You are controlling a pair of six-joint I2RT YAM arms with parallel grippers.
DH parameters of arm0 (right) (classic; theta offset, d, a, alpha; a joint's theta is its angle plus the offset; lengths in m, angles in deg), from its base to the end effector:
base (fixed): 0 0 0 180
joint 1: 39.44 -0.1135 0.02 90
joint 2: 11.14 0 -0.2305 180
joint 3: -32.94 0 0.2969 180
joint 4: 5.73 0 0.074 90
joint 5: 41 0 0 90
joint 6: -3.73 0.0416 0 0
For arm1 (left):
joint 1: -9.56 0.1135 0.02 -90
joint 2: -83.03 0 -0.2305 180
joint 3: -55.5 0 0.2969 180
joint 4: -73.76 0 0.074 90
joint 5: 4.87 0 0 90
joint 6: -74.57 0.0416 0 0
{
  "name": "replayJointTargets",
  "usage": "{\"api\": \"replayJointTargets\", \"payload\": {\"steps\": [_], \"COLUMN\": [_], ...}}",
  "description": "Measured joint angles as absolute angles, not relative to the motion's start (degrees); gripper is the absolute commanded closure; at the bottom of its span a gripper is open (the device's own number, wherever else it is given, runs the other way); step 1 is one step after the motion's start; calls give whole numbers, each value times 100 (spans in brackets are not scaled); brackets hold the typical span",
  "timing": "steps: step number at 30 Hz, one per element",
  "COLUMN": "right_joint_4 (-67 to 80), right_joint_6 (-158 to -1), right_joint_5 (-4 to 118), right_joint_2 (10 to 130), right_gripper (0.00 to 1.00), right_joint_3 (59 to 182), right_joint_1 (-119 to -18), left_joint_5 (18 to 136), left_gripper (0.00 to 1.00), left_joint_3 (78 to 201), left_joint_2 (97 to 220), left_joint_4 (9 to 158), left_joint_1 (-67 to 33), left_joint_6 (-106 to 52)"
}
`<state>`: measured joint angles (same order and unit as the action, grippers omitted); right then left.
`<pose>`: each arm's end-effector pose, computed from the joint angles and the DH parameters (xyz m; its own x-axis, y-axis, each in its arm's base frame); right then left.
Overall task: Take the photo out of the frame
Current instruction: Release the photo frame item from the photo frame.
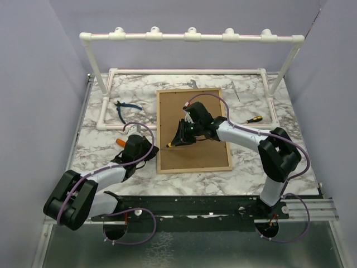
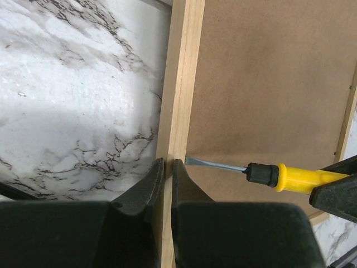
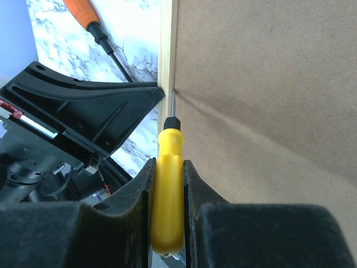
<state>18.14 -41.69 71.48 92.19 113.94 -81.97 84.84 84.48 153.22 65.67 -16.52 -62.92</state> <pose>0.3029 0.2994 0.1438 -0.9542 0.0049 -0.2993 -0.2105 0.7000 0.6824 0.2353 -0.1154 0.0716 -0.6585 -0.4984 -0.5639 -0.0621 0.7827 -0.6193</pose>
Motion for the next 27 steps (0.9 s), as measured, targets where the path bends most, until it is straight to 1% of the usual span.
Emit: {"api": "replayJointTargets", "payload": {"steps": [7,18,27], "right_joint_4": [2570,4172,4701], "right_joint_6": [-4278,-4457,-4442], "right_joint_5": [6632,5535,4945], "right_joint_2": [9101,9274,9505], "right_gripper": [99,99,99], "right_joint_3": [11724,12782,13296], "right_joint_1": [-8448,-9095,-9482], "left_joint_5": [8547,8538,8657], "left_gripper": [95,95,95], "left_joint_3": [8380,8325,8297], "left_joint_2": [15311,15250,15217], "left_joint_4": [6473,6499,6514], "left_joint_1": [-1886,-2254,-2385], "left_joint_6": [-6469,-6757,-6860]}}
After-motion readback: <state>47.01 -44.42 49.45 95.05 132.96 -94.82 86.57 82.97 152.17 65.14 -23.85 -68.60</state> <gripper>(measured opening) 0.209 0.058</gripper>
